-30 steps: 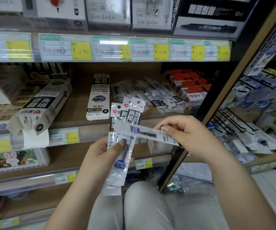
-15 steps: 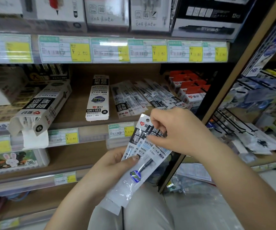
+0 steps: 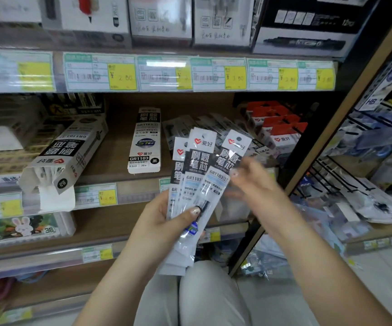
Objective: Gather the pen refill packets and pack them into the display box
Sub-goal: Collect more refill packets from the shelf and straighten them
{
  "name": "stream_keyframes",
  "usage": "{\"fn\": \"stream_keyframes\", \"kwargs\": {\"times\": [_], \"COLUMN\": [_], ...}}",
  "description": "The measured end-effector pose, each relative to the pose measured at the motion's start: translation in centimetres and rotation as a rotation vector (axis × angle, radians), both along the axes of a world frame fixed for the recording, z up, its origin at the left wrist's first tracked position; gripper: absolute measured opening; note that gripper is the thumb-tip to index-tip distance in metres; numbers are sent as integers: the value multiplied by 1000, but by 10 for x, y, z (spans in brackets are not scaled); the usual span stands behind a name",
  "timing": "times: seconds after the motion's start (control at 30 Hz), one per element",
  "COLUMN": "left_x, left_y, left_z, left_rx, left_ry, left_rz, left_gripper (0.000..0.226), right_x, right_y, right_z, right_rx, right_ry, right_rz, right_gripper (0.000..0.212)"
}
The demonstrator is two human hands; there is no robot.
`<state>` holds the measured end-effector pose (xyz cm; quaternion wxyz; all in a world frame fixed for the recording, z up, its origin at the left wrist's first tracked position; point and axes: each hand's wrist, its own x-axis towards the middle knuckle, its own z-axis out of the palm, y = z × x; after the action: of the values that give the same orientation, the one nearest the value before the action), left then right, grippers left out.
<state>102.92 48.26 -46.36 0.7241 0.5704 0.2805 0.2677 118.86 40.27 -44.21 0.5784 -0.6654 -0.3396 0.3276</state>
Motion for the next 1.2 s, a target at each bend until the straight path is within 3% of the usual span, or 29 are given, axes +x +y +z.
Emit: {"fn": "stream_keyframes", "kwargs": {"times": [0.07, 0.17, 0.37, 0.47, 0.5, 0.57, 0.63, 0.73, 0.9, 1.2], "left_x": [4, 6, 1, 1, 1, -3, -9, -11, -9, -10], "left_y": [-1, -2, 4, 7, 8, 11, 13, 15, 14, 25], "left_z": [1, -2, -7, -10, -11, -11, -11, -10, -11, -12], "left_rx": [1, 19, -53, 32, 88, 189, 229, 215, 192, 166], "left_ry": [-21, -9, 6, 27, 36, 58, 66, 53, 62, 110], "left_rz": [-43, -96, -104, -22, 22, 123, 177, 199, 255, 270], "left_gripper": [20, 24, 21, 18, 18, 19, 21, 23, 23, 22], "right_x": [-13, -22, -25, -30, -28, -20, -4, 21, 24, 12], "right_y": [5, 12, 20, 25, 27, 36, 51, 80, 133, 147], "right_z": [-11, -18, -14, -9, -6, 1, 7, 1, -17, -2], "right_rx": [-2, -7, -94, -119, -125, -68, 51, -23, -422, -785], "right_ry": [223, 103, -123, -138, -162, -98, -57, -483, -1083, -1186], "right_rz": [130, 122, 251, 327, 336, 215, -22, -187, -1, 66], "right_gripper": [43, 16, 11, 10, 21, 33, 25, 7, 32, 41]}}
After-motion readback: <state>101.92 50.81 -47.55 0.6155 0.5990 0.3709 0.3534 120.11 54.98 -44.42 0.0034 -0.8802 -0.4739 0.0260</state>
